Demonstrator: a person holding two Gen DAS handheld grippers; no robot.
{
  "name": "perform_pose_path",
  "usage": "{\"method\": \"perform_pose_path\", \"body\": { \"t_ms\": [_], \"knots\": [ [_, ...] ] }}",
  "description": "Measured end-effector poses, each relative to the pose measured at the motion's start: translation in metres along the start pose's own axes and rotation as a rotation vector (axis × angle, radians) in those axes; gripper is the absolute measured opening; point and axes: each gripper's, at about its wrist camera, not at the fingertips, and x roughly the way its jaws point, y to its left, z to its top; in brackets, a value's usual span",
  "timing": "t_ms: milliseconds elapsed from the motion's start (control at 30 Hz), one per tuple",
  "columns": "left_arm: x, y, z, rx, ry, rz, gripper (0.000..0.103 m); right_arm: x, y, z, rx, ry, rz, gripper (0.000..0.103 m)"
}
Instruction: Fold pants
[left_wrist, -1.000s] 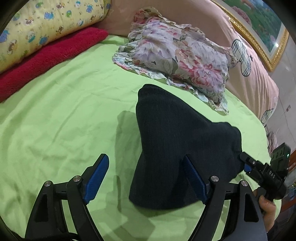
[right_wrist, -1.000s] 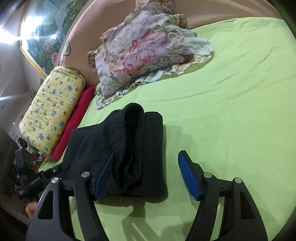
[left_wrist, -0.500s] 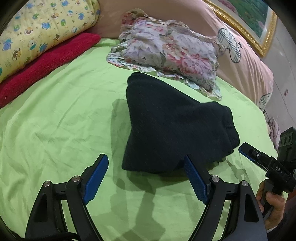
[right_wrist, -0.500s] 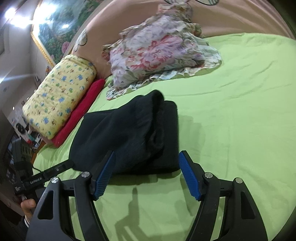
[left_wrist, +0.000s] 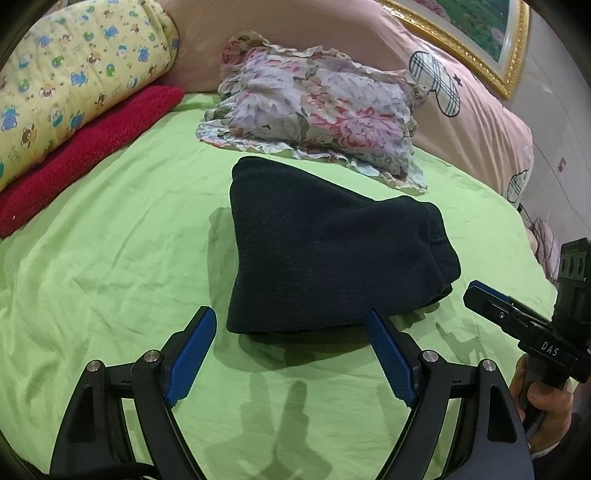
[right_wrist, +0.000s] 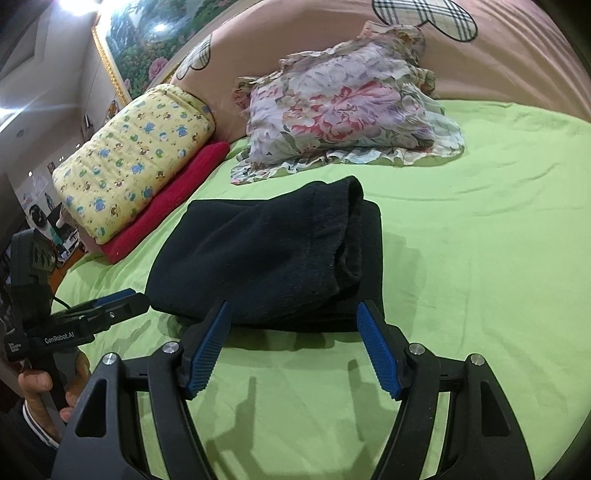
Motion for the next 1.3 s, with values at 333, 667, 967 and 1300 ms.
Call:
{"method": "perform_pose_path", "body": {
  "t_ms": [333, 667, 967, 1300],
  "knots": [
    [-0.005, -0.015, -0.009, 0.089, -0.054, 0.040, 0.085, -0.008, 0.029, -0.010, -0.172, -0.041, 0.000, 0.081],
    [0.001, -0.035, -0.021, 0.217, -0.124, 0.115, 0.087, -0.002, 0.037, -0.021, -0.233, -0.071, -0.007, 0.083],
    [0.013, -0.039, -0.024, 0.231, -0.103, 0.103, 0.088, 0.003, 0.034, -0.023, -0.234, -0.067, -0.011, 0.083],
    [0.018, -0.040, -0.022, 0.214, -0.096, 0.097, 0.090, 0.008, 0.035, -0.023, -0.232, -0.060, -0.012, 0.084]
  ]
}}
